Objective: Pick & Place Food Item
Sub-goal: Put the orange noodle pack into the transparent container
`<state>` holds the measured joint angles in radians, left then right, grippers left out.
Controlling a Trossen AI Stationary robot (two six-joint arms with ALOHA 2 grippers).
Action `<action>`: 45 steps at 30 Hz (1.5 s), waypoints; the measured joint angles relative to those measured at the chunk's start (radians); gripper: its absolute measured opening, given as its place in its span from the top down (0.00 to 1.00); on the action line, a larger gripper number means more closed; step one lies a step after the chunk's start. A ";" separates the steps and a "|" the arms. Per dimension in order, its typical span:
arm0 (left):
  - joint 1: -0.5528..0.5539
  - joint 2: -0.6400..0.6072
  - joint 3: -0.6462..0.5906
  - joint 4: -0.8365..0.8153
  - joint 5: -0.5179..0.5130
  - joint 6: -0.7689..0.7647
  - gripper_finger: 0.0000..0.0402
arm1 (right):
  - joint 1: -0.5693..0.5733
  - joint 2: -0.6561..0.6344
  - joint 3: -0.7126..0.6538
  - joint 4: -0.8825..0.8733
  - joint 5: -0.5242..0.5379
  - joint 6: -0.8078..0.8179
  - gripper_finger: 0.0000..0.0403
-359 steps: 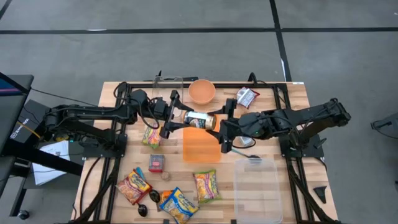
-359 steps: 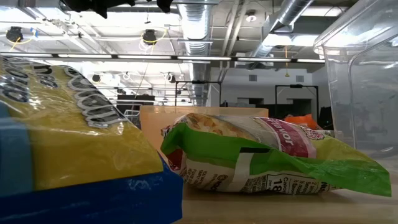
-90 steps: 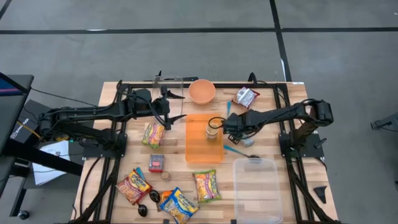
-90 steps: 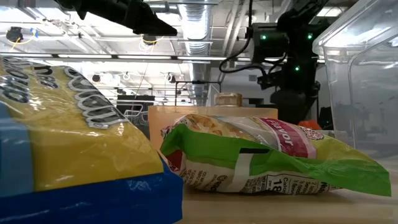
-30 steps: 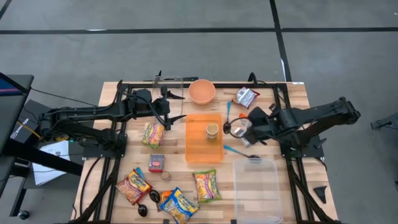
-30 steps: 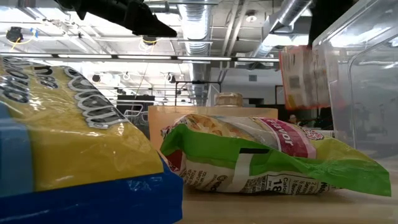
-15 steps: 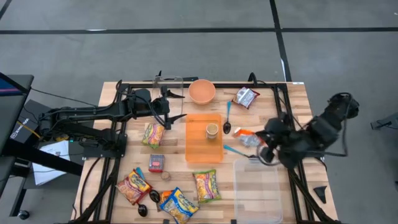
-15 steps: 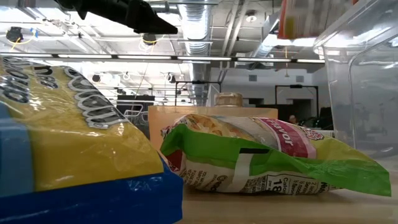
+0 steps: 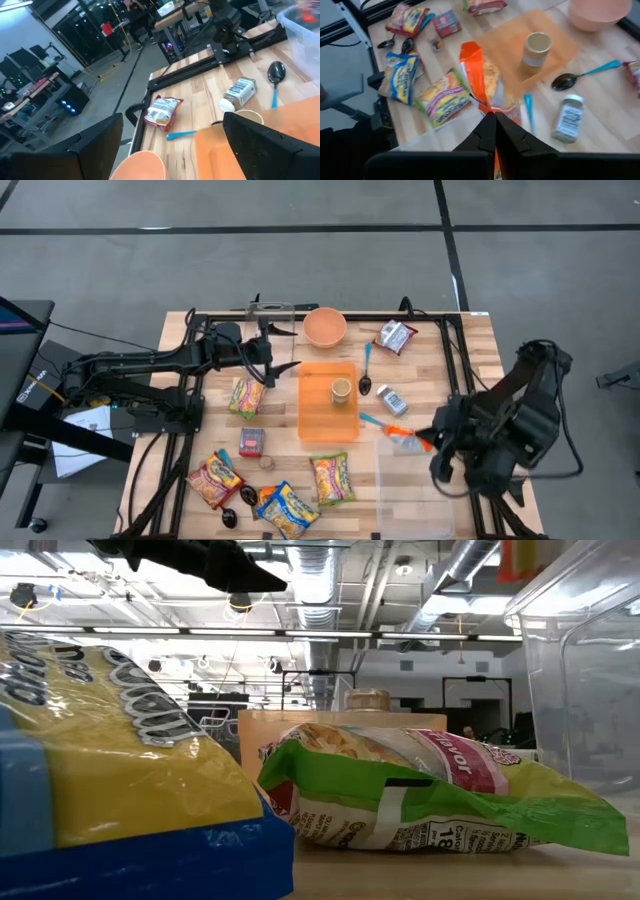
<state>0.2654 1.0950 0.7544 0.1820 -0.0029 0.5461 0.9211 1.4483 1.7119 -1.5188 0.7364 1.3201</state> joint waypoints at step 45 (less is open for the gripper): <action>0.101 0.000 0.000 0.159 0.063 0.112 0.16 | 0.180 0.457 0.160 -0.042 -0.244 0.374 1.00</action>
<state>0.3660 1.0950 0.7544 0.3414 0.0605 0.6581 1.1009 1.9056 1.8721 -1.5610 0.4928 1.6943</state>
